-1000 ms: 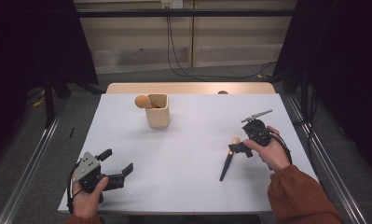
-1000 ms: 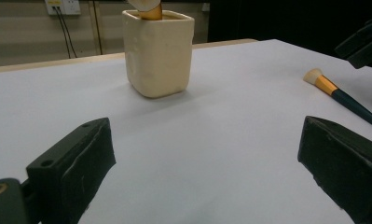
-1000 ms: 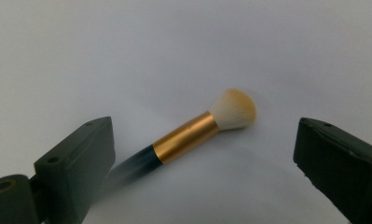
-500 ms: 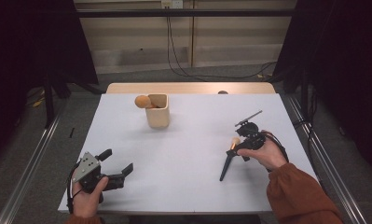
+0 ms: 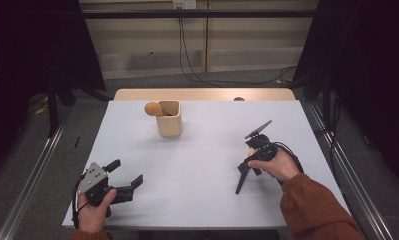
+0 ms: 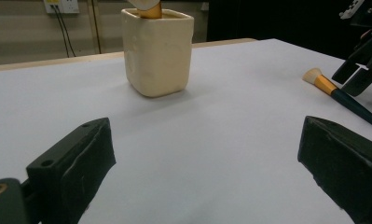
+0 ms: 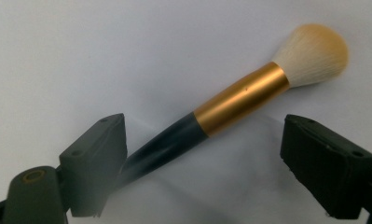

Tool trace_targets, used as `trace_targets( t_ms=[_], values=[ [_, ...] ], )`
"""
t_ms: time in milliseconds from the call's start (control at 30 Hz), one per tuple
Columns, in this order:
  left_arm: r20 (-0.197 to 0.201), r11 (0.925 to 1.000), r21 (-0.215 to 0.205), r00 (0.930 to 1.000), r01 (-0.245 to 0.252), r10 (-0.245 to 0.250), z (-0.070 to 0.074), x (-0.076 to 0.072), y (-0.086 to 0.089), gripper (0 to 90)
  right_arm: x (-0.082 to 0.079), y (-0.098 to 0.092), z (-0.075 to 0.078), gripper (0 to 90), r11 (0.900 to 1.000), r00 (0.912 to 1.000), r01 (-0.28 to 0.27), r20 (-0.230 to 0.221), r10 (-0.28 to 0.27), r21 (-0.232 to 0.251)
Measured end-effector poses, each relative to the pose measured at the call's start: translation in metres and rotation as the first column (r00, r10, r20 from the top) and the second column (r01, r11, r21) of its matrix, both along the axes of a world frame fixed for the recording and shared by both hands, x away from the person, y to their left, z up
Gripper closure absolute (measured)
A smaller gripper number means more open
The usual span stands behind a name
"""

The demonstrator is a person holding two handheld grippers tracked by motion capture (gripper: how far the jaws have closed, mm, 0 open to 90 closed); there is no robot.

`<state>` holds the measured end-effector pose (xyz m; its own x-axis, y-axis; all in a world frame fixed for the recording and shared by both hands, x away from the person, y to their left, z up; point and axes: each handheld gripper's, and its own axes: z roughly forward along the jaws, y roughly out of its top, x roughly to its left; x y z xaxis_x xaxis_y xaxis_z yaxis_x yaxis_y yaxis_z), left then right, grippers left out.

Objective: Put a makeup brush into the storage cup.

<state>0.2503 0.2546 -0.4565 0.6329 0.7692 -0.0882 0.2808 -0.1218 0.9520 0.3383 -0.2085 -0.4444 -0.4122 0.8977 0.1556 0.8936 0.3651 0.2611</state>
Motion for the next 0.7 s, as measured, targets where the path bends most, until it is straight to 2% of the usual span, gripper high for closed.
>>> trace_targets(
  t_ms=[100, 267, 400, 500, 633, 700],
  values=[
    [0.001, 1.0000, 0.006, 1.0000, 0.007, -0.007, 0.000, 0.000, -0.001, 3.5, 0.000, 0.001, -0.001, 19.2, 1.000, 0.9999, 0.014, 0.007, -0.014, 0.006],
    [0.002, 0.9999, 0.010, 1.0000, 0.007, -0.007, 0.000, 0.000, -0.001, 3.5, -0.001, 0.006, -0.008, 25.2, 1.000, 0.9993, 0.015, -0.035, -0.015, 0.001],
    [0.014, 0.9995, 0.021, 0.9997, 0.021, -0.022, 0.001, -0.001, -0.003, 3.5, 0.000, 0.008, -0.008, 28.6, 1.000, 0.9994, 0.022, -0.027, -0.022, -0.017],
    [0.010, 0.9995, 0.023, 0.9997, 0.023, -0.023, 0.001, -0.001, -0.004, 3.5, -0.001, 0.010, -0.009, 32.3, 0.999, 0.9996, 0.026, -0.008, -0.026, -0.045],
    [0.011, 0.9996, 0.024, 0.9998, 0.016, -0.017, 0.001, 0.000, -0.003, 3.5, -0.003, 0.017, -0.009, 40.0, 0.992, 0.9997, 0.022, 0.014, -0.020, -0.124],
    [0.009, 0.9996, 0.022, 0.9998, 0.018, -0.018, 0.001, 0.000, -0.003, 3.5, -0.004, 0.018, -0.009, 41.2, 0.991, 0.9997, 0.016, 0.020, -0.014, -0.132]
  ],
)
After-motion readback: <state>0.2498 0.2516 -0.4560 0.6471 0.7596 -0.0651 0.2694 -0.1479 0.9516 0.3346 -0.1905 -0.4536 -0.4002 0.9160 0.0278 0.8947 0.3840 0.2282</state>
